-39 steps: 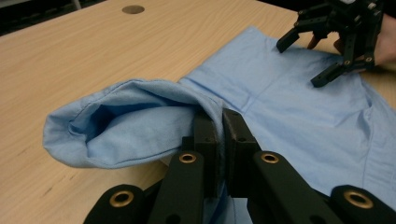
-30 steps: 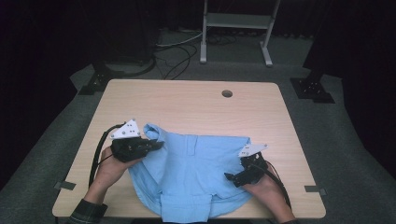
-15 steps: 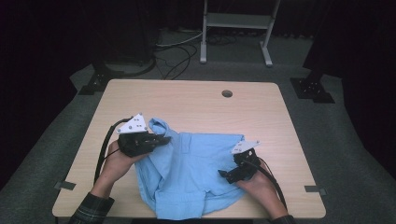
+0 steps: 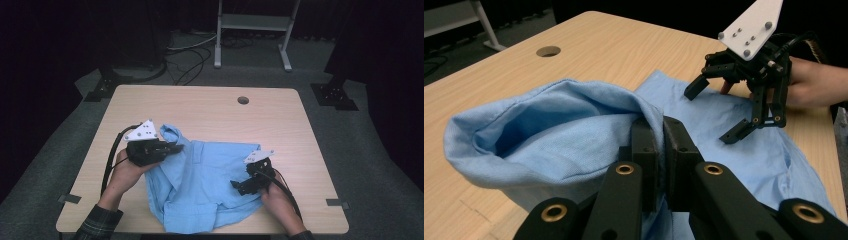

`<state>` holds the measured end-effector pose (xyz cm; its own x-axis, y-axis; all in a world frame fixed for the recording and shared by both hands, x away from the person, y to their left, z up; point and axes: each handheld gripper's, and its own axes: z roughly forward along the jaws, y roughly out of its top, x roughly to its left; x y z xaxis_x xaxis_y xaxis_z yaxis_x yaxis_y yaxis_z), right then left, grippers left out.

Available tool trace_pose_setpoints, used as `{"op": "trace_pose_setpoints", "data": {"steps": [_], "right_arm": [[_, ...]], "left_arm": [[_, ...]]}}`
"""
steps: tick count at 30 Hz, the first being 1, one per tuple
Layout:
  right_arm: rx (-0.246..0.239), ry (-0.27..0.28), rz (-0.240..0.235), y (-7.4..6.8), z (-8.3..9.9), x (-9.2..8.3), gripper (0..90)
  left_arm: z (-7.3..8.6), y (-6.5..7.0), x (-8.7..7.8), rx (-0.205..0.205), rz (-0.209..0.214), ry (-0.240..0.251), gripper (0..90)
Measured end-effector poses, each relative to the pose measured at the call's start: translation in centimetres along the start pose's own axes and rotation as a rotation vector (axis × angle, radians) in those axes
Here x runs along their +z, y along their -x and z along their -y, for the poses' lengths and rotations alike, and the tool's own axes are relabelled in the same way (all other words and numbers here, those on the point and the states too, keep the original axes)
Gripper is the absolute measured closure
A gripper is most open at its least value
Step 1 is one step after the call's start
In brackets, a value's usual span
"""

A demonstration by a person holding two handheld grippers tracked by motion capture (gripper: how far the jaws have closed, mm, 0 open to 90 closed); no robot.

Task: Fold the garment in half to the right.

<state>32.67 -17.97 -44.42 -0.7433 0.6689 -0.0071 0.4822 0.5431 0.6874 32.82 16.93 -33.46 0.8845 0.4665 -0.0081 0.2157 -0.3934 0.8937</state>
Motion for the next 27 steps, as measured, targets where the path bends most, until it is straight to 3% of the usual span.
{"op": "trace_pose_setpoints", "data": {"steps": [12,16,27], "right_arm": [[-0.007,0.002,-0.014,-0.8,-1.3,1.3,0.0],[-0.005,-0.001,-0.016,-1.4,-2.1,2.0,0.0],[-0.02,0.006,-0.028,-2.9,-4.1,3.9,0.0]], "left_arm": [[-2.0,0.4,0.6,0.026,0.019,0.03,85.6],[-3.2,0.5,1.3,0.048,0.027,0.025,85.6],[-4.5,0.7,4.3,0.034,0.074,0.044,85.6]]}}
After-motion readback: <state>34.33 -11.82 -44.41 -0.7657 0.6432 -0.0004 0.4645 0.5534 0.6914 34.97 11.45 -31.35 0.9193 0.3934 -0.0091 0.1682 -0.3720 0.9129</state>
